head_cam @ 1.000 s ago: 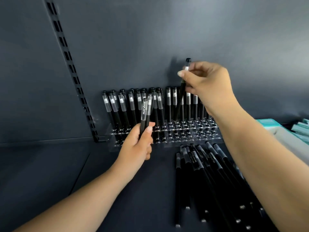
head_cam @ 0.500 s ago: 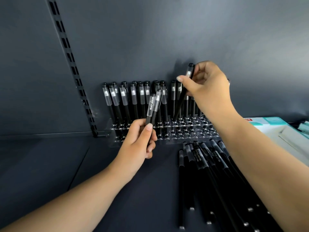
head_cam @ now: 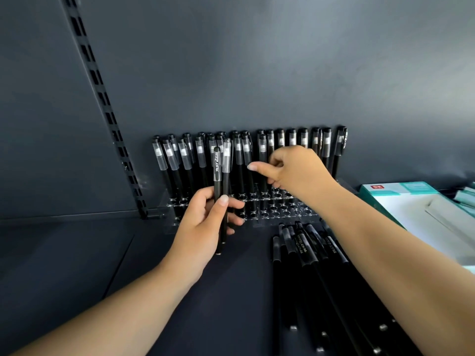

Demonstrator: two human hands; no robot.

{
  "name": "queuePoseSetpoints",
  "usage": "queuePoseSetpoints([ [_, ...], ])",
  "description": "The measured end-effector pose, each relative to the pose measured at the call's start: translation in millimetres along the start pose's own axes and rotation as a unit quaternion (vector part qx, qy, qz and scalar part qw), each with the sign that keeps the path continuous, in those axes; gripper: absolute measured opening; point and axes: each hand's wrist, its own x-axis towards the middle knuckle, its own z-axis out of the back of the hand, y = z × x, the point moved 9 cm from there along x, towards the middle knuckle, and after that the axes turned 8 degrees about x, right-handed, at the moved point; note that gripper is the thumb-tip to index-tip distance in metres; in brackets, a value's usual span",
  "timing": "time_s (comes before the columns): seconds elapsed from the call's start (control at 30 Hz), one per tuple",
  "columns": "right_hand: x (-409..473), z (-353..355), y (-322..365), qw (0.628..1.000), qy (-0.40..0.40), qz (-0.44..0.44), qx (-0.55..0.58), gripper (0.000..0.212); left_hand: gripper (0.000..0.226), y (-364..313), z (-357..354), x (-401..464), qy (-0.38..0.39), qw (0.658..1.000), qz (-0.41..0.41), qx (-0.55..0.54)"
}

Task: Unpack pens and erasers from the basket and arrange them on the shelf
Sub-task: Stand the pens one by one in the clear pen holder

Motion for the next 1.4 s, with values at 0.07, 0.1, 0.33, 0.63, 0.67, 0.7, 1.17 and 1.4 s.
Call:
queuePoseSetpoints([
  [0.07,1,0,3,0.999,0.016,-0.001,-0.046,0.058,0.012,-2,-1,-1,0.005,1.0,-0.005,0.0],
  [0.1,0,3,6,0.998,0.019,0.0,-0.068,0.06,0.012,-3,-2,-1,0.006,1.0,-0.007,0.0],
  [0.33,-17,52,37,0.996,-0.074,0.047,0.027,0.044,0.009,-14,0,-4,-0.007,0.998,-0.05,0.031],
  [0.63,-28,1,50,0.949,0.145,0.015,0.279,0.02,0.025,-29,-12,-18,0.029,0.993,-0.1,0.049],
  [0.67,-27,2,48,0.945,0.144,0.007,0.292,0.019,0.025,-29,-11,-18,0.027,0.993,-0.103,0.044],
  [0.7,-26,6,47,0.945,0.135,0.004,0.297,0.021,0.025,-28,-11,-18,0.026,0.994,-0.101,0.039],
  [1.17,-14,97,15,0.977,-0.176,0.044,0.108,0.028,0.009,-6,0,-7,-0.018,0.993,-0.039,0.106],
  [1.4,-6,79,11,0.985,-0.139,0.037,0.094,0.038,0.012,-4,5,-6,-0.034,0.992,-0.029,0.118],
])
